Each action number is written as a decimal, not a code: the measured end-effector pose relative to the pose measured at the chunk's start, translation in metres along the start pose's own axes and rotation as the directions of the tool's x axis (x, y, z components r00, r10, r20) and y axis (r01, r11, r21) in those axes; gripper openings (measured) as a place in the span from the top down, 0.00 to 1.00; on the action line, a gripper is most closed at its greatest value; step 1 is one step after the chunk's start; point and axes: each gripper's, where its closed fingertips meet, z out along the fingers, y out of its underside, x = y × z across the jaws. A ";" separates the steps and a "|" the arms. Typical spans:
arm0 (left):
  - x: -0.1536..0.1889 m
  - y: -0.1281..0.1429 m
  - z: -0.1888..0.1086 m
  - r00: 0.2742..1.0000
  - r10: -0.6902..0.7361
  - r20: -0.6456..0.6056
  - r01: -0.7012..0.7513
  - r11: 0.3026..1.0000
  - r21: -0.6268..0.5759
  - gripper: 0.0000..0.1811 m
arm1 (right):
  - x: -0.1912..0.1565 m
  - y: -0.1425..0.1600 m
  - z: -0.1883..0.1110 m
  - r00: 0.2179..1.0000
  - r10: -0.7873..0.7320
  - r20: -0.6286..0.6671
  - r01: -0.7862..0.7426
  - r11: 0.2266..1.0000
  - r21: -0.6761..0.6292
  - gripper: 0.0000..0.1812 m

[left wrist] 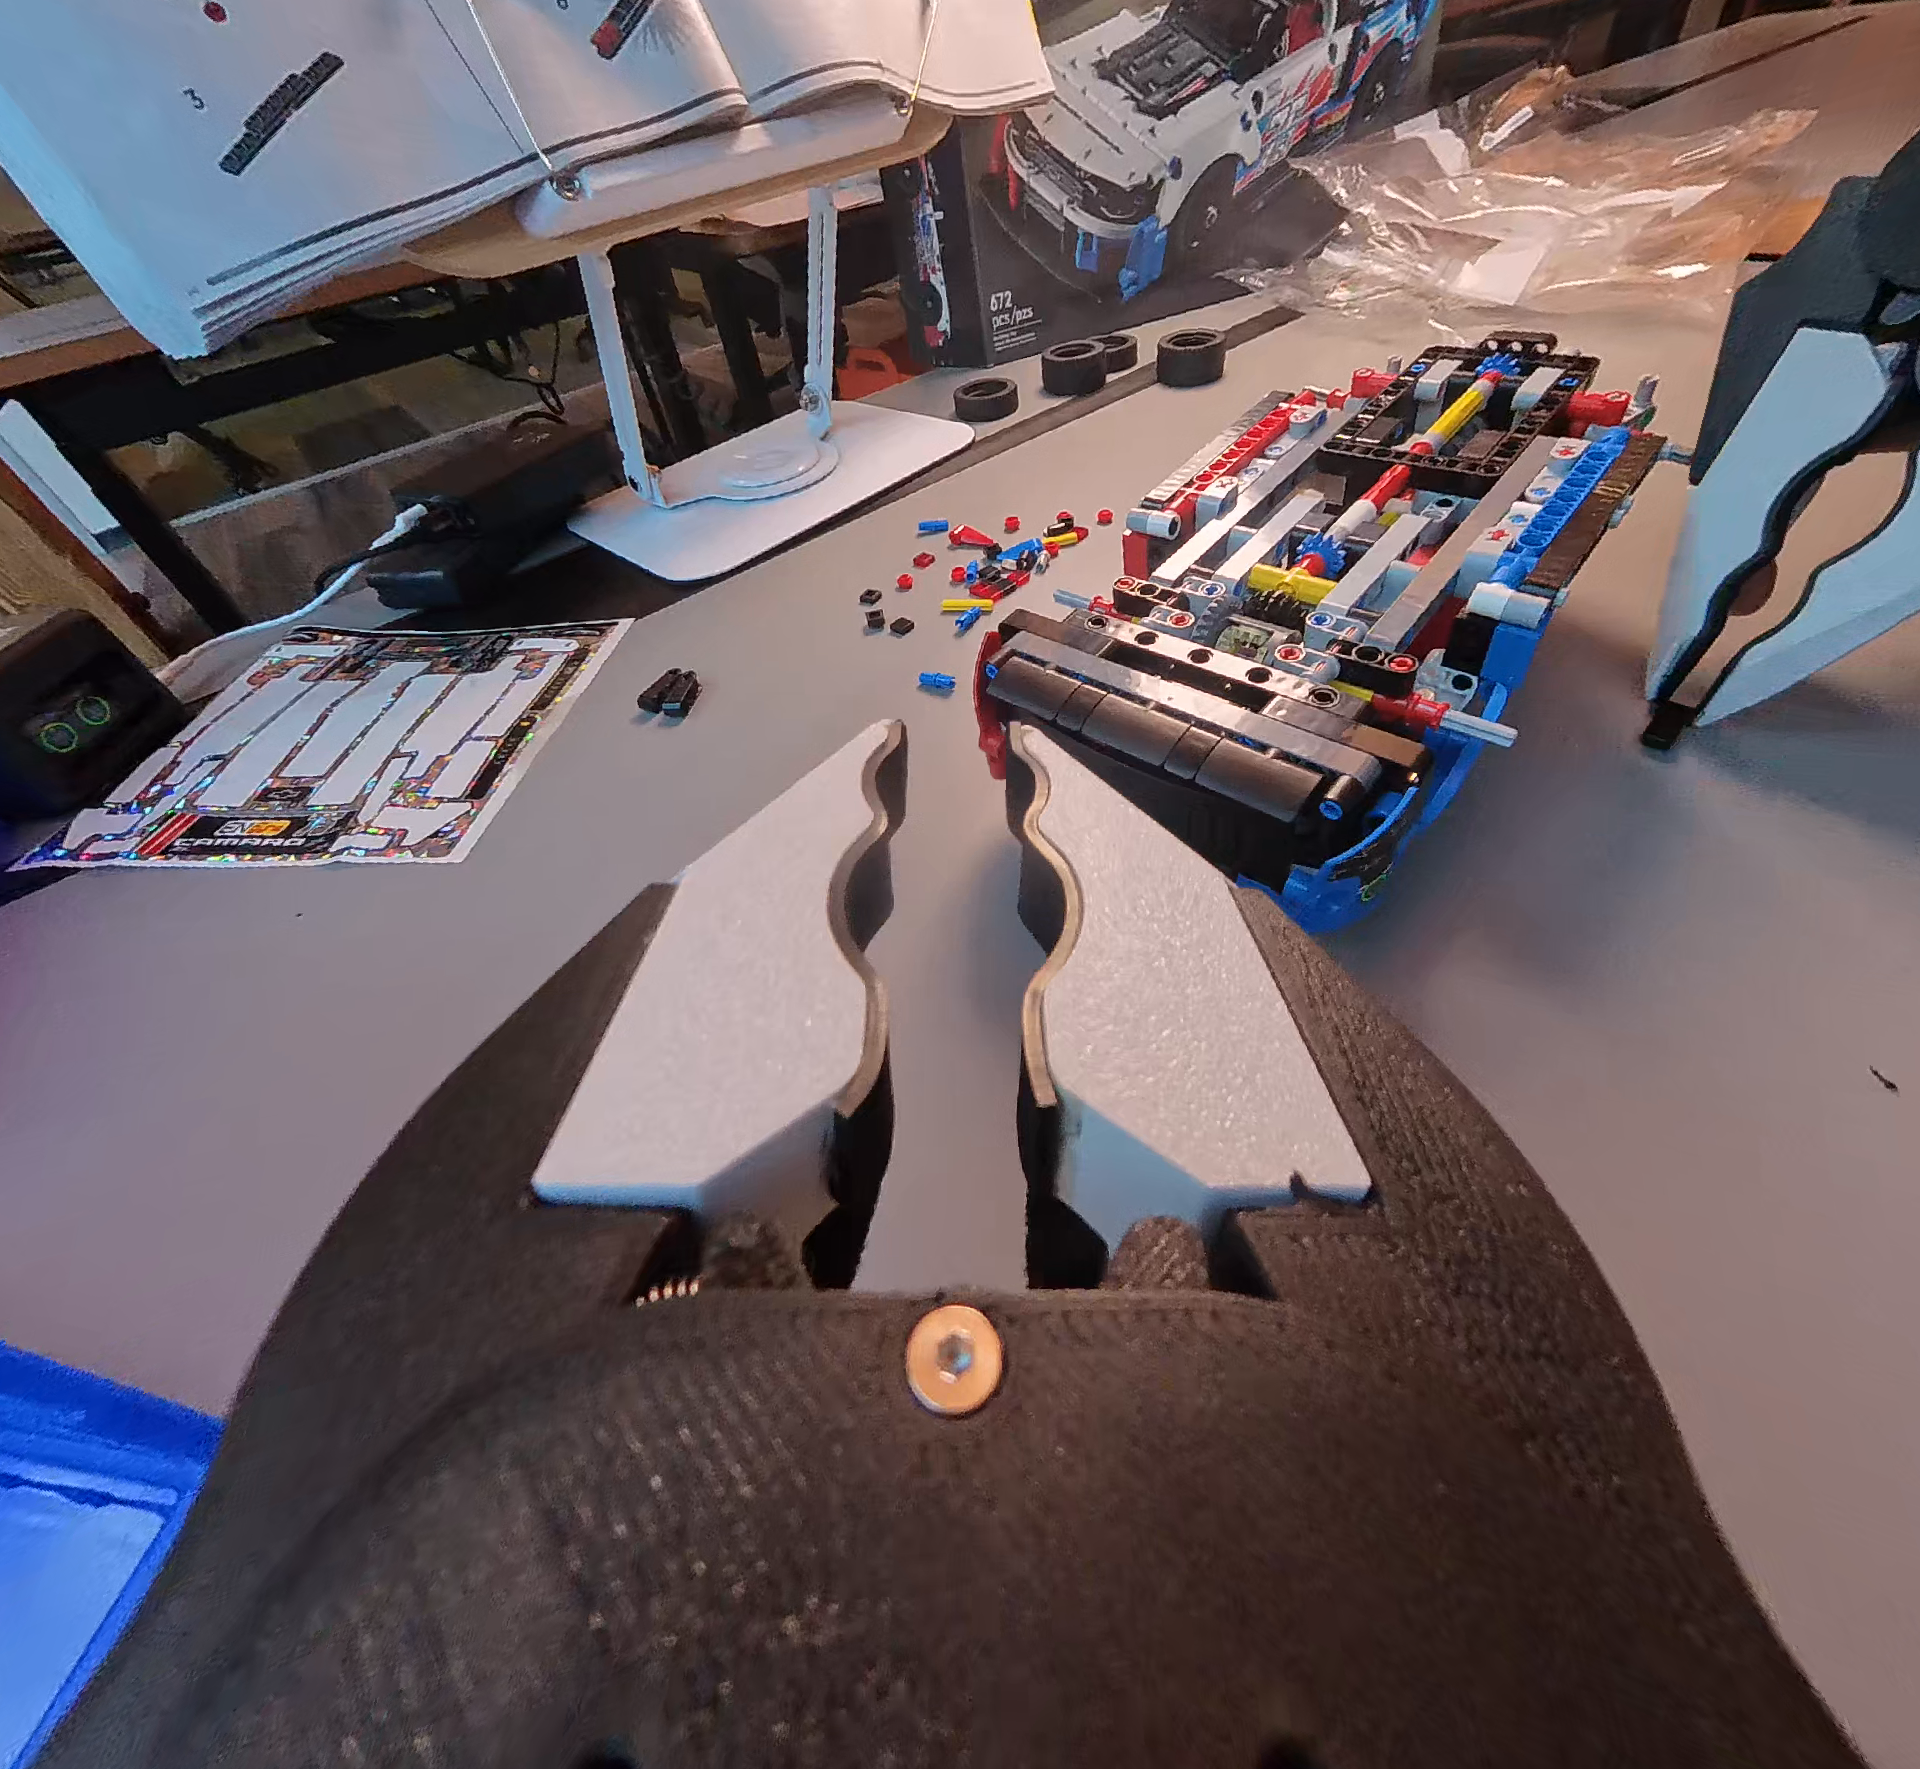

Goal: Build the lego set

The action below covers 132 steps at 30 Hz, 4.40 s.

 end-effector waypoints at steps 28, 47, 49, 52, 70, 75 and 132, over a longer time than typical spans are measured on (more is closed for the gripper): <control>0.005 0.005 0.001 0.999 -0.017 -0.031 0.016 0.999 -0.031 0.91 | 0.078 -0.041 -0.024 0.773 -0.384 -0.505 0.357 0.921 -0.154 0.66; 0.075 0.003 0.025 0.845 0.426 -0.324 -0.435 0.899 0.047 0.57 | 0.065 -0.023 -0.057 0.918 -0.314 -0.240 0.313 0.949 -0.042 0.67; 0.083 0.012 0.037 0.772 0.530 -0.352 -0.552 0.833 0.045 0.50 | 0.068 -0.022 -0.061 0.943 -0.302 -0.140 0.297 0.953 -0.054 0.68; 0.103 0.024 0.051 0.692 0.571 -0.442 -0.612 0.788 0.060 0.43 | 0.067 -0.024 -0.065 0.976 -0.205 0.070 0.208 0.978 -0.030 0.72; 0.074 -0.010 0.087 0.771 -0.177 -0.611 0.078 0.980 -0.184 0.70 | 0.119 -0.061 -0.106 0.974 -0.220 -0.062 0.227 0.959 0.170 0.53; 0.066 -0.006 0.099 0.546 -0.604 -0.581 0.358 0.795 -0.490 0.70 | 0.136 -0.044 -0.074 0.856 -0.388 -0.342 0.404 0.914 -0.025 0.39; 0.068 -0.018 0.042 0.907 -0.242 -0.346 0.179 0.963 -0.203 0.59 | 0.199 0.151 -0.094 0.983 0.037 -0.179 -0.088 0.954 -0.285 0.44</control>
